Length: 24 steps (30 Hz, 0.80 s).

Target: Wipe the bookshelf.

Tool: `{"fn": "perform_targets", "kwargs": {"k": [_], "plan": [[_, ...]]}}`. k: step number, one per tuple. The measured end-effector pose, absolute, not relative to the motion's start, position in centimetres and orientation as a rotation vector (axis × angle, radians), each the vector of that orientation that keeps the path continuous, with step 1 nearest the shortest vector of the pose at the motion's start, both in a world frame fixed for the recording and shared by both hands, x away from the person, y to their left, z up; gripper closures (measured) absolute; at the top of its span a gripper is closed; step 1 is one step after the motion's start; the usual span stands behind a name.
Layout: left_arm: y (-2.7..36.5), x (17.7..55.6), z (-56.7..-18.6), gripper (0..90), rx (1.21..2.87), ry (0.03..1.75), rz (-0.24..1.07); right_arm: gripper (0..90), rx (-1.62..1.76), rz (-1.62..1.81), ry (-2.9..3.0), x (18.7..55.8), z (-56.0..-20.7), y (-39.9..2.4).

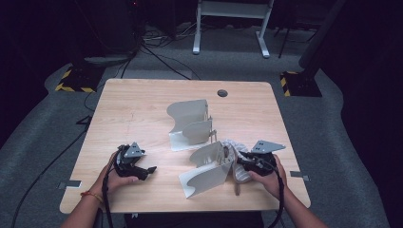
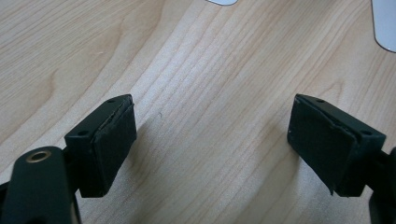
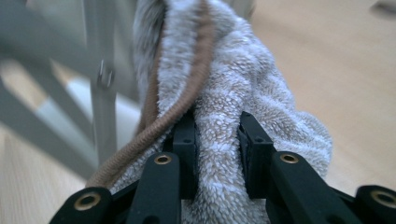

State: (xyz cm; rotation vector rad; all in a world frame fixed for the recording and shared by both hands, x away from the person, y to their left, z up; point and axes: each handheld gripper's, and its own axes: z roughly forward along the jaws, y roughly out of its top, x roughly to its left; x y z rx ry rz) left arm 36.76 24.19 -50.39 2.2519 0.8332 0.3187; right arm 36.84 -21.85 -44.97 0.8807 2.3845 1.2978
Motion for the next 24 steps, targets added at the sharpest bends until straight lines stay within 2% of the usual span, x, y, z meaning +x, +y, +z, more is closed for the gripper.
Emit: {"fn": "perform_targets", "kwargs": {"k": [5,10,24], "plan": [[24.2,36.8,-50.4,16.0,2.255,0.835,0.320,72.9,0.853,1.461,2.248,37.2,-42.0,-22.6],[24.1,36.8,-50.4,15.8,2.253,0.838,0.319,72.9,0.802,1.460,2.229,37.4,-41.0,-21.9],[24.1,36.8,-50.4,15.8,2.254,0.838,0.318,72.8,0.830,1.244,2.474,38.8,-46.2,-19.9]]}}
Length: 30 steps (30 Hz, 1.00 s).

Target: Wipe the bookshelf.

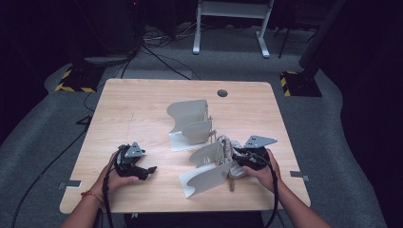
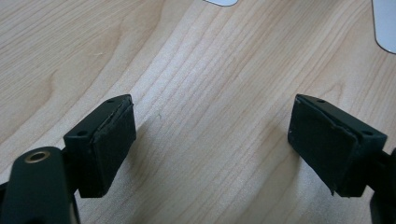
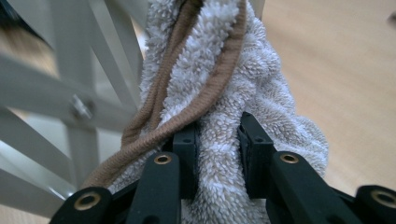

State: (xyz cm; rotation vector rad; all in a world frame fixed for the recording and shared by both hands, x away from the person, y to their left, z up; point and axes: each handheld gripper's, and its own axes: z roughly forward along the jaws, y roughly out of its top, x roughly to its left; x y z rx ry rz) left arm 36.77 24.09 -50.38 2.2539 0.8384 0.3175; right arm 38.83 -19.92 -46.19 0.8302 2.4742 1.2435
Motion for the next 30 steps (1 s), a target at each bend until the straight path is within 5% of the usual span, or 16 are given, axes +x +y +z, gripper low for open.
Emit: {"fn": "perform_targets", "kwargs": {"k": [6,17,30], "plan": [[24.1,36.8,-50.4,15.8,2.254,0.838,0.317,72.9,0.873,1.222,2.493,39.8,-46.8,-19.7],[24.1,36.8,-50.4,15.7,2.255,0.833,0.315,73.0,0.868,1.455,2.208,42.3,-40.9,-20.3],[24.1,36.8,-50.4,15.7,2.255,0.831,0.314,72.9,0.858,1.308,2.460,43.5,-46.0,-17.9]]}}
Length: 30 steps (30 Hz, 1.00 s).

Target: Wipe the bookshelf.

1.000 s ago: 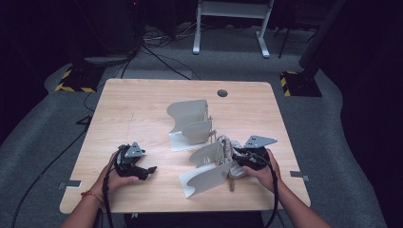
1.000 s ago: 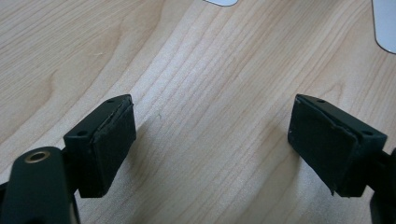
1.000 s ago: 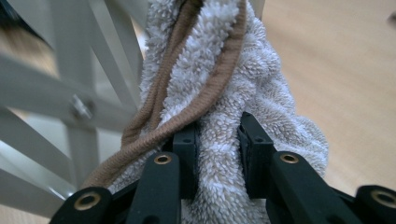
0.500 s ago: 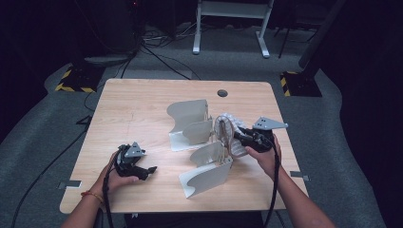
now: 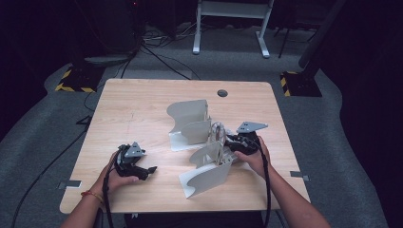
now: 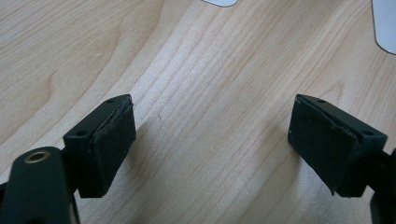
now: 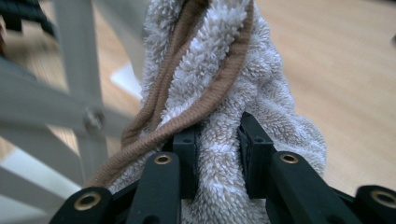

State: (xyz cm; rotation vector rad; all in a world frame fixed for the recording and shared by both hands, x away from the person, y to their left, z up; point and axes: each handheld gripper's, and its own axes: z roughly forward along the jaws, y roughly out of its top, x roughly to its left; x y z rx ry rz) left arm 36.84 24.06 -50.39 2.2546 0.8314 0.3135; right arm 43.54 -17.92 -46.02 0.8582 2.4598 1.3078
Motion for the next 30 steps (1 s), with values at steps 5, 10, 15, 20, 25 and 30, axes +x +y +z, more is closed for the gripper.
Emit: {"fn": "perform_targets", "kwargs": {"k": [5,10,15,20,25,30], "plan": [[24.0,36.9,-50.4,15.5,2.253,0.828,0.316,72.9,0.875,1.206,2.549,43.5,-47.8,-17.6],[24.0,36.9,-50.4,15.4,2.253,0.830,0.315,73.0,0.895,1.248,2.458,43.9,-46.1,-18.2],[24.0,36.9,-50.4,15.0,2.254,0.833,0.318,73.0,0.888,1.445,2.262,44.7,-41.5,-19.8],[24.0,36.9,-50.4,15.0,2.253,0.834,0.318,73.0,0.833,1.482,2.213,45.7,-39.5,-19.7],[24.0,36.9,-50.4,14.9,2.253,0.835,0.318,72.9,0.789,1.459,2.258,46.6,-40.7,-18.6],[23.9,36.9,-50.4,14.8,2.252,0.837,0.317,72.9,0.825,1.383,2.365,47.6,-44.0,-17.3]]}}
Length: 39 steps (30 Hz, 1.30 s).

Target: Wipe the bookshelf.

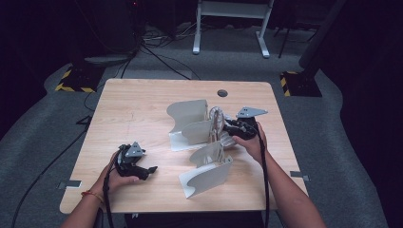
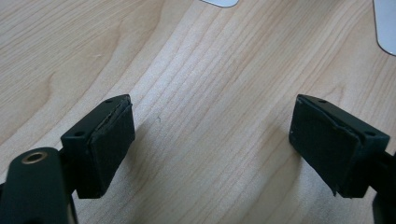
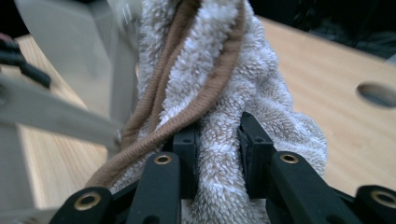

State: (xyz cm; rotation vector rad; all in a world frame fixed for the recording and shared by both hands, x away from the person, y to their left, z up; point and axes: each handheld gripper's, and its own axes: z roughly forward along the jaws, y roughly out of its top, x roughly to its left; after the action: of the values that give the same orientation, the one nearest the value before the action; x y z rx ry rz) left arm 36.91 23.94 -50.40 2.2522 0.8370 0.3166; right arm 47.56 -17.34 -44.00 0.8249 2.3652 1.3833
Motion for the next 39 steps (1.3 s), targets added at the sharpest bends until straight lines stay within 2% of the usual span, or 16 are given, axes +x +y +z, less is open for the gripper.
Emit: {"fn": "perform_targets", "kwargs": {"k": [8,20,23,33,39], "plan": [[23.9,36.9,-50.4,14.8,2.252,0.837,0.316,72.8,0.906,1.251,2.442,48.8,-46.3,-17.0],[23.9,36.9,-50.4,14.8,2.253,0.839,0.316,72.9,0.918,1.494,2.199,50.8,-40.9,-17.2],[23.9,36.9,-50.4,14.8,2.252,0.842,0.316,72.8,0.911,1.492,2.216,51.2,-40.7,-16.5],[23.9,36.9,-50.4,14.8,2.252,0.841,0.317,72.6,1.011,1.331,2.396,52.6,-46.0,-14.7],[23.8,36.9,-50.4,14.8,2.253,0.847,0.318,72.5,1.008,1.239,2.458,51.9,-47.5,-14.6]]}}
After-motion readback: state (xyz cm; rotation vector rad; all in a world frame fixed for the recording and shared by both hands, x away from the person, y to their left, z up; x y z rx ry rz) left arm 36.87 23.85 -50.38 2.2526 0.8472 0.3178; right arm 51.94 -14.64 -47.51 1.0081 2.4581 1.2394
